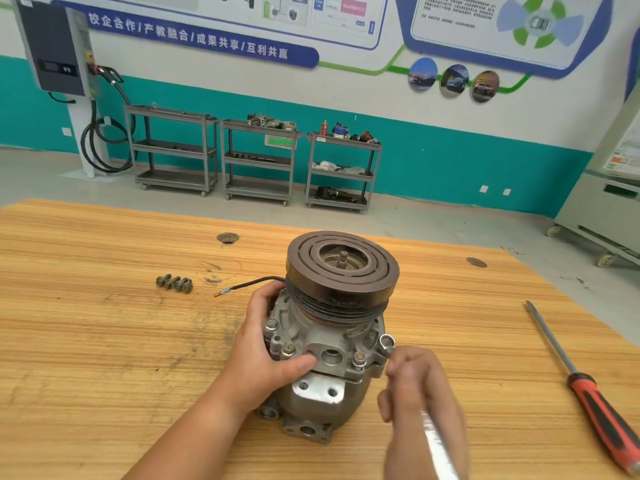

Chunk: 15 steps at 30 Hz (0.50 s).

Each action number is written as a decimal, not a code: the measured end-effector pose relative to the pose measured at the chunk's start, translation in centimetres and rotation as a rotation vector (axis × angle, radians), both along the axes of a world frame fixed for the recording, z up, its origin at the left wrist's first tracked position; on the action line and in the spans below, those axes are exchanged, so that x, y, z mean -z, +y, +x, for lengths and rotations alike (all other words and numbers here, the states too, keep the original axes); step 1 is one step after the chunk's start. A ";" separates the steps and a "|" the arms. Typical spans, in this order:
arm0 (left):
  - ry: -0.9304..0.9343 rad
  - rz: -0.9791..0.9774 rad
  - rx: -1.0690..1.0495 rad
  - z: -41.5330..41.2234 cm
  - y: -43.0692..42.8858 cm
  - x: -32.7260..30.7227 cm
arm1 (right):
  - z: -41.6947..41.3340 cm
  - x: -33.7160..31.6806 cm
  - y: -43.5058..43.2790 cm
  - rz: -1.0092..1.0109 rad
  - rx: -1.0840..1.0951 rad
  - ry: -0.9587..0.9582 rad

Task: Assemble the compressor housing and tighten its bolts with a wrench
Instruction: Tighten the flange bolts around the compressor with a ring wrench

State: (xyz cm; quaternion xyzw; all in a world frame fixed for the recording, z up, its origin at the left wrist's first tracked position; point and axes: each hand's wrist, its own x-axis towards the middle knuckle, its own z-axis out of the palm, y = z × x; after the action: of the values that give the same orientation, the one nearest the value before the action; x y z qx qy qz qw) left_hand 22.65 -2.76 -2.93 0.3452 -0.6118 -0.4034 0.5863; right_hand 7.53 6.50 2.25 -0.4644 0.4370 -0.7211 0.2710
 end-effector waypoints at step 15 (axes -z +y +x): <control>0.011 0.017 0.010 0.0 0.0 0.2 | -7.5 -3.9 -5.8 0.181 -0.824 -0.393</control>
State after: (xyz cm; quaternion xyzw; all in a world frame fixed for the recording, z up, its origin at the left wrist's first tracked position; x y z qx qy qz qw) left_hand 22.68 -2.79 -3.09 0.3449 -0.6070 -0.4131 0.5847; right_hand 0.03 0.69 6.13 -0.4283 0.2176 -0.5867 0.6519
